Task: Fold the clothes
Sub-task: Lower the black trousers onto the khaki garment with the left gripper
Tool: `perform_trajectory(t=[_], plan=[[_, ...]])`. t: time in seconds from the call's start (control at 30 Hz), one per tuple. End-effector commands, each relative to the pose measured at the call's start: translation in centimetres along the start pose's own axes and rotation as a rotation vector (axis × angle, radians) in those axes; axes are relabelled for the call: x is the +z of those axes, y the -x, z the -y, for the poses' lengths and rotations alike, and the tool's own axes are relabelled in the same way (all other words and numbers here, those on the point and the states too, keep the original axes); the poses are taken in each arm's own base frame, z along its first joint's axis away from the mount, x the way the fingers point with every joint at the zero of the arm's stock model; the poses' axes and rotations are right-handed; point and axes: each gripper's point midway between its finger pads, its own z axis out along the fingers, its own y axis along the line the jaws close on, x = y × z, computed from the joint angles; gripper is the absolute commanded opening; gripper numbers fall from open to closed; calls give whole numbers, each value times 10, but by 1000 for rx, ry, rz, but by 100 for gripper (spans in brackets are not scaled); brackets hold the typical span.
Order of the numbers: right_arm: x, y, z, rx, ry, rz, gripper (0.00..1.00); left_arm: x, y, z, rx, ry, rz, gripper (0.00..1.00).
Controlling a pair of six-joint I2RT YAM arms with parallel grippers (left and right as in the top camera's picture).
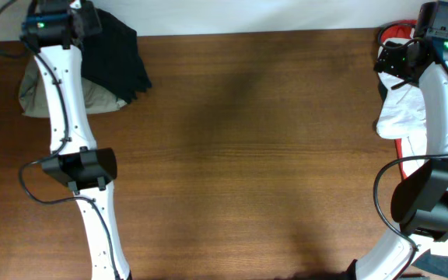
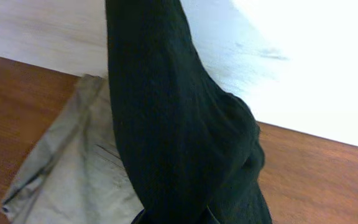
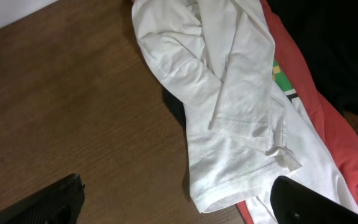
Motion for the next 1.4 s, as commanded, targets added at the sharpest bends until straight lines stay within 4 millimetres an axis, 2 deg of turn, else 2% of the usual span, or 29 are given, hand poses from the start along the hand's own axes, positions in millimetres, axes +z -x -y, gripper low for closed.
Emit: perform_trajectory(t=[0.0, 0.03, 0.2, 0.27, 0.33, 0.43, 0.47, 0.5, 0.53, 0.57, 0.67, 0.77, 0.8, 0.83, 0.87, 0.97, 1.1, 1.17, 1.23, 1.27, 1.37], plan=[[-7, 6, 0, -2, -8, 24, 99, -13, 26, -39, -38, 54, 78, 1], [-7, 6, 1, -2, -9, 24, 99, -9, 24, -43, -42, 54, 71, 1], [-7, 6, 0, -2, -8, 24, 99, 38, 5, -76, -77, 81, 35, 2], [-7, 6, 1, -2, -9, 24, 99, 60, -9, -83, -83, 92, 13, 7], [-7, 6, 1, -2, -9, 24, 99, 74, -19, -88, -87, 100, -1, 17], [-7, 6, 1, -2, -9, 24, 99, 94, -42, -116, -97, 195, -33, 21], [-7, 6, 0, -2, -8, 24, 98, 96, -47, -128, -100, 241, -41, 33], [-7, 6, 1, -2, -9, 24, 99, 96, -50, -137, -103, 272, -50, 84], [-7, 6, 1, -2, -9, 24, 99, 95, -52, -141, -105, 283, -57, 96], [-7, 6, 1, -2, -9, 24, 99, 94, -52, -146, -109, 288, -59, 99], [-7, 6, 1, -2, -9, 24, 99, 69, -35, -144, -111, 285, -34, 99], [-7, 6, 1, -2, -9, 24, 99, 29, 0, -134, -113, 267, 44, 99], [-7, 6, 0, -2, -8, 24, 99, 17, 5, -131, -110, 263, 51, 99], [-7, 6, 1, -2, -9, 24, 99, 13, 4, -130, -108, 263, 42, 99], [-7, 6, 0, -2, -8, 24, 99, 14, -3, -132, -107, 267, 15, 99], [-7, 6, 0, -2, -8, 24, 99, 35, -39, -150, -111, 293, -102, 99], [-7, 6, 1, -2, -9, 24, 99, 76, -102, -176, -150, 264, -272, 96], [-7, 6, 1, -2, -9, 24, 99, 99, -130, -180, -193, 180, -336, 97], [-7, 6, 1, -2, -9, 24, 99, 112, -150, -178, -189, 108, -382, 96], [-7, 6, 1, -2, -9, 24, 99, 115, -159, -179, -197, 102, -407, 92], [-7, 6, 0, -2, -8, 24, 99, 111, -159, -179, -199, 98, -414, 41]])
